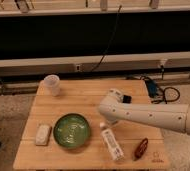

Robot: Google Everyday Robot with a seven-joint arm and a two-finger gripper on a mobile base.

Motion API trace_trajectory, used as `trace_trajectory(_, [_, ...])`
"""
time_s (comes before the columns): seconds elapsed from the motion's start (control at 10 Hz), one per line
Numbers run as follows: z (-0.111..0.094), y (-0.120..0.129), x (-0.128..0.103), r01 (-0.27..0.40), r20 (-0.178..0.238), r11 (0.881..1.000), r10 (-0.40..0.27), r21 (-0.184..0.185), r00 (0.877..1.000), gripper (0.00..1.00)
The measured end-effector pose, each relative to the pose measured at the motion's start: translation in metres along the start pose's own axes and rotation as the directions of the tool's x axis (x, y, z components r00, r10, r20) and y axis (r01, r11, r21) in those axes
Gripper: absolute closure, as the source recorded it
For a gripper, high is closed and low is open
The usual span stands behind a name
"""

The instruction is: Push the ceramic bowl across the table

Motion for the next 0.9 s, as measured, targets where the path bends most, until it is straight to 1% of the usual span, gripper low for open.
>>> trace_trajectory(0.2, [0.0015, -0.0009, -0.0017, 0.021, 0.010, 1.000, -0.021, -0.007, 1.000, 0.99])
trace_trajectory(0.9, [0.0056, -0.0034, -0.0087, 0.070, 0.024, 0.997, -0.069, -0.022, 0.997, 0.99])
